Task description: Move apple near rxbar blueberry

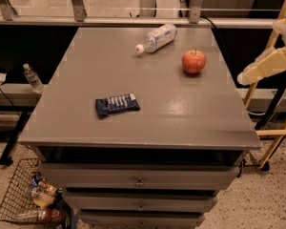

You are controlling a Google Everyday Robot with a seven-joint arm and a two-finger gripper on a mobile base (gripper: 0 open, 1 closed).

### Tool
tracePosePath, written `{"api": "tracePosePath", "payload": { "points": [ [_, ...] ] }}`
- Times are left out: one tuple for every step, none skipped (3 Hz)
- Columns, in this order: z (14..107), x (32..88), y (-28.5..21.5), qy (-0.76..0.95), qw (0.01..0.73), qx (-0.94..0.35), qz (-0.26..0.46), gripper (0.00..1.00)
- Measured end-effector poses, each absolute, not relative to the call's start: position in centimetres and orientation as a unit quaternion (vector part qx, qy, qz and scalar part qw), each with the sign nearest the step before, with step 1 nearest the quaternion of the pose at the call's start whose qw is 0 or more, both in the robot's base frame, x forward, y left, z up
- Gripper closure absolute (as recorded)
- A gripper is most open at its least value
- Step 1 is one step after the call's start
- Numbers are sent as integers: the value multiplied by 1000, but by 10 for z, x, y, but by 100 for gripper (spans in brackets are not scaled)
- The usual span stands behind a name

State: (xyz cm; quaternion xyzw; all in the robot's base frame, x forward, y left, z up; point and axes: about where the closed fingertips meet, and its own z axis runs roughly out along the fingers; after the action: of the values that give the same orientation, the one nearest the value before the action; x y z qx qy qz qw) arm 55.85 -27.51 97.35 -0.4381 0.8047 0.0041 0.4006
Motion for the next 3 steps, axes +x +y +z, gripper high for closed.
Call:
{"api": "tracePosePath", "payload": {
  "points": [
    [974, 559, -275, 805, 401, -438, 4, 0],
    [953, 589, -249, 801, 410, -433, 54, 0],
    [933, 629, -220, 802, 419, -416, 91, 0]
  ]
}}
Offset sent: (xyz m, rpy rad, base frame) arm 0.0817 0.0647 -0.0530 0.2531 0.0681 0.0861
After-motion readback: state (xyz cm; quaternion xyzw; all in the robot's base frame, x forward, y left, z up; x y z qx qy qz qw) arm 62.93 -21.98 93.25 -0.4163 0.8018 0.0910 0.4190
